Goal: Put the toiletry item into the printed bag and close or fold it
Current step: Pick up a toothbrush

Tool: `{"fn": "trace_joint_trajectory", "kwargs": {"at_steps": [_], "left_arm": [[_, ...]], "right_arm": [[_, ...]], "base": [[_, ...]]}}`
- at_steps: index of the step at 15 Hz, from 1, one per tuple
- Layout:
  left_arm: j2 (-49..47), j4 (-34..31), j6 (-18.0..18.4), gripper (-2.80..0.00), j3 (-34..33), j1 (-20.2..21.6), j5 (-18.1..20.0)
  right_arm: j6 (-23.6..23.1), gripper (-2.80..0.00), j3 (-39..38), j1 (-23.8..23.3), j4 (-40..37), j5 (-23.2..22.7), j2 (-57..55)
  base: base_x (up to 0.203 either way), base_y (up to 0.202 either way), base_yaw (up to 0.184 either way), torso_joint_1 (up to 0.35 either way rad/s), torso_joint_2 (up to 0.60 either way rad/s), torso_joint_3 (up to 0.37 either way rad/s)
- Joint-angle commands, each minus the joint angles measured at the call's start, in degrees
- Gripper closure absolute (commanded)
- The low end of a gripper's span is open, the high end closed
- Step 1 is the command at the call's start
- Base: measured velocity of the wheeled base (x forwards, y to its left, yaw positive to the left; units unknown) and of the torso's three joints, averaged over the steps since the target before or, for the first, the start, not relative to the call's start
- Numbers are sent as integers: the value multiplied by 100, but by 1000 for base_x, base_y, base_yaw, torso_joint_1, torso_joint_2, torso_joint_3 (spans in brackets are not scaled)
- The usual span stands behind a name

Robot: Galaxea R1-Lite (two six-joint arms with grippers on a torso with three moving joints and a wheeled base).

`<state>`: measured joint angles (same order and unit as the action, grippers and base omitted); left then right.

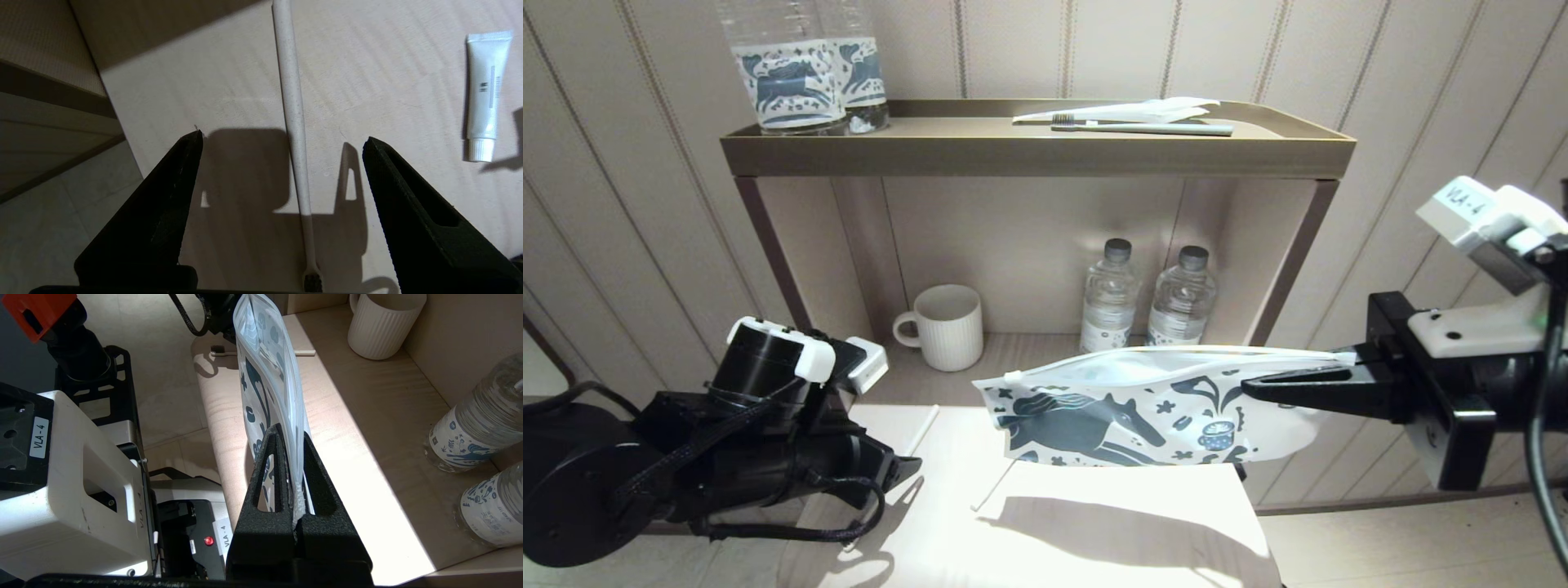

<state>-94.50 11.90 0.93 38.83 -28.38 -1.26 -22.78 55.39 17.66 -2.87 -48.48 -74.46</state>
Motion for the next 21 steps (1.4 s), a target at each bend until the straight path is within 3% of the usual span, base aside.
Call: {"fn": "trace_joint_trajectory", "kwargs": {"at_steps": [1,13,14,21], "left_arm": [[-365,13,12,-280,28,-1,-30],[-701,164,4,-280,37,-1,-113],[-701,164,4,0,37,-10,-180],[-644,164,22,0,28,-203,-190]], "right_arm": [[-16,0,-2,0,-3,-30,-42],[-7,0,6,-17,-3,-74,-86],[-16,0,6,-17,-3,-74,-83],[2,0,50,-44,-11,-161,-68]], "base": [[0,0,0,0,0,0],[0,0,0,0,0,0],[0,0,0,0,0,0],[0,0,0,0,0,0]]}}
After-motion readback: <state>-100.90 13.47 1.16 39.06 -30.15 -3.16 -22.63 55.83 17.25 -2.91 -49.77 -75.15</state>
